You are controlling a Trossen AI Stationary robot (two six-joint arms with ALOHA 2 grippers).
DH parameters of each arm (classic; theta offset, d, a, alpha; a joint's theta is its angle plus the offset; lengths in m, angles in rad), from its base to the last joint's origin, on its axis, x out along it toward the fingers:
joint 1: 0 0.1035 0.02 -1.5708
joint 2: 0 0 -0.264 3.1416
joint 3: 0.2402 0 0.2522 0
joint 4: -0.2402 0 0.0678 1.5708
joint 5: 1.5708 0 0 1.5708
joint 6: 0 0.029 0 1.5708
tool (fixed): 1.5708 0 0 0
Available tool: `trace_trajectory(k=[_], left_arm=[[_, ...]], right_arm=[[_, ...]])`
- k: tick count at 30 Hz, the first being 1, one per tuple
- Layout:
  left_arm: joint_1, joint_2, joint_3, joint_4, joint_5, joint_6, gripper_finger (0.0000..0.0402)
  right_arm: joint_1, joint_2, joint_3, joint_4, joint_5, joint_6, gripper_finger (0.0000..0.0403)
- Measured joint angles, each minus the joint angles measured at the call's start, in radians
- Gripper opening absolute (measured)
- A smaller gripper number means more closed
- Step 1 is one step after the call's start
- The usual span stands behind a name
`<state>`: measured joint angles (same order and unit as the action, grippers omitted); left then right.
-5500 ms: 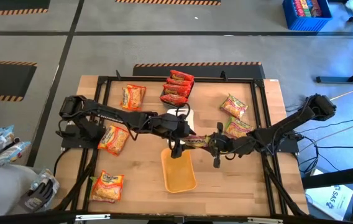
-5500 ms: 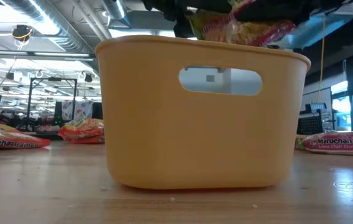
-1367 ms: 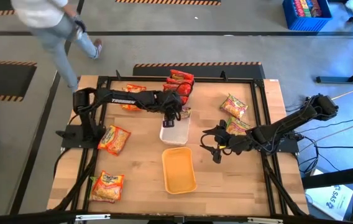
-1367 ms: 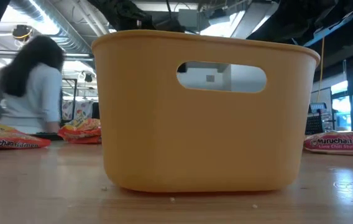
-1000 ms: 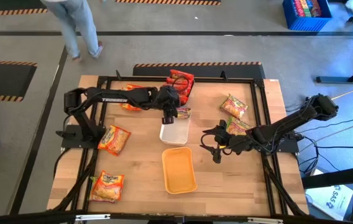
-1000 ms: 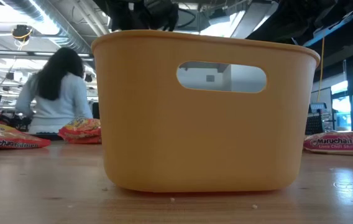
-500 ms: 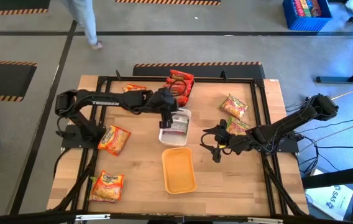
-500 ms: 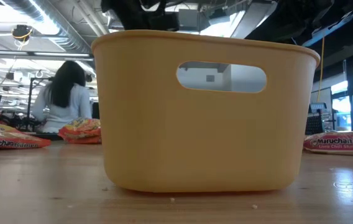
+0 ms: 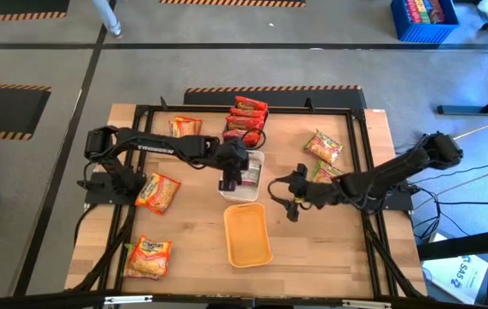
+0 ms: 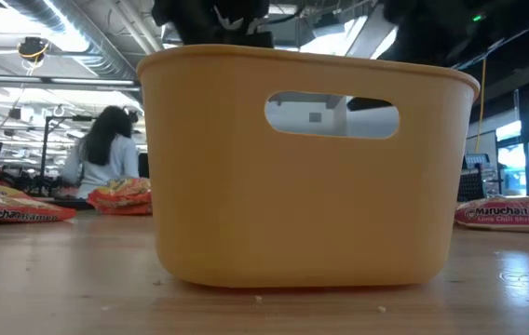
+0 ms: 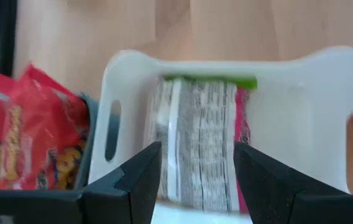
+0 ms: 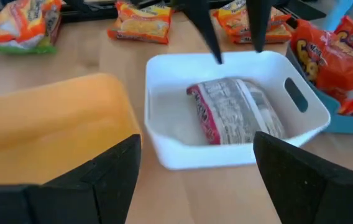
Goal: Sort Maruchan noodles
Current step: Put the green noodle pack into the white bin
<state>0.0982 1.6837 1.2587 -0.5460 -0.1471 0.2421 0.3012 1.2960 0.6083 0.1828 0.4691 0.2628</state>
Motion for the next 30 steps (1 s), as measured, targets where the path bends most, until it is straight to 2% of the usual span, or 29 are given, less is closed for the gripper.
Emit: trace_trajectory(k=[2, 5, 9, 14, 19, 23, 26, 30], left_arm=[[0.013, -0.002, -0.006, -0.004, 0.019, -0.003, 0.0194], [0.031, -0.046, -0.082, 0.051, 0.034, -0.005, 0.0194], [0.046, -0.135, -0.244, 0.214, 0.036, -0.032, 0.0194], [0.048, -0.280, -0.428, 0.407, 0.038, -0.061, 0.0194], [0.050, -0.380, -0.572, 0.566, 0.041, -0.077, 0.0194], [0.054, -0.385, -0.651, 0.702, 0.041, -0.076, 0.0194], [0.054, -0.376, -0.673, 0.765, 0.044, -0.076, 0.0194], [0.054, -0.370, -0.680, 0.774, 0.065, -0.075, 0.0194]], right_arm=[[-0.056, 0.021, 0.000, 0.046, -0.063, -0.028, 0.0293], [-0.138, 0.056, 0.017, 0.067, -0.165, -0.059, 0.0293], [-0.221, 0.136, 0.120, -0.023, -0.246, -0.127, 0.0293], [-0.290, 0.293, 0.321, -0.199, -0.324, -0.232, 0.0293], [-0.336, 0.476, 0.569, -0.437, -0.372, -0.286, 0.0293], [-0.359, 0.603, 0.740, -0.652, -0.384, -0.295, 0.0293], [-0.370, 0.679, 0.813, -0.767, -0.384, -0.293, 0.0293], [-0.367, 0.733, 0.835, -0.817, -0.401, -0.290, 0.0293]])
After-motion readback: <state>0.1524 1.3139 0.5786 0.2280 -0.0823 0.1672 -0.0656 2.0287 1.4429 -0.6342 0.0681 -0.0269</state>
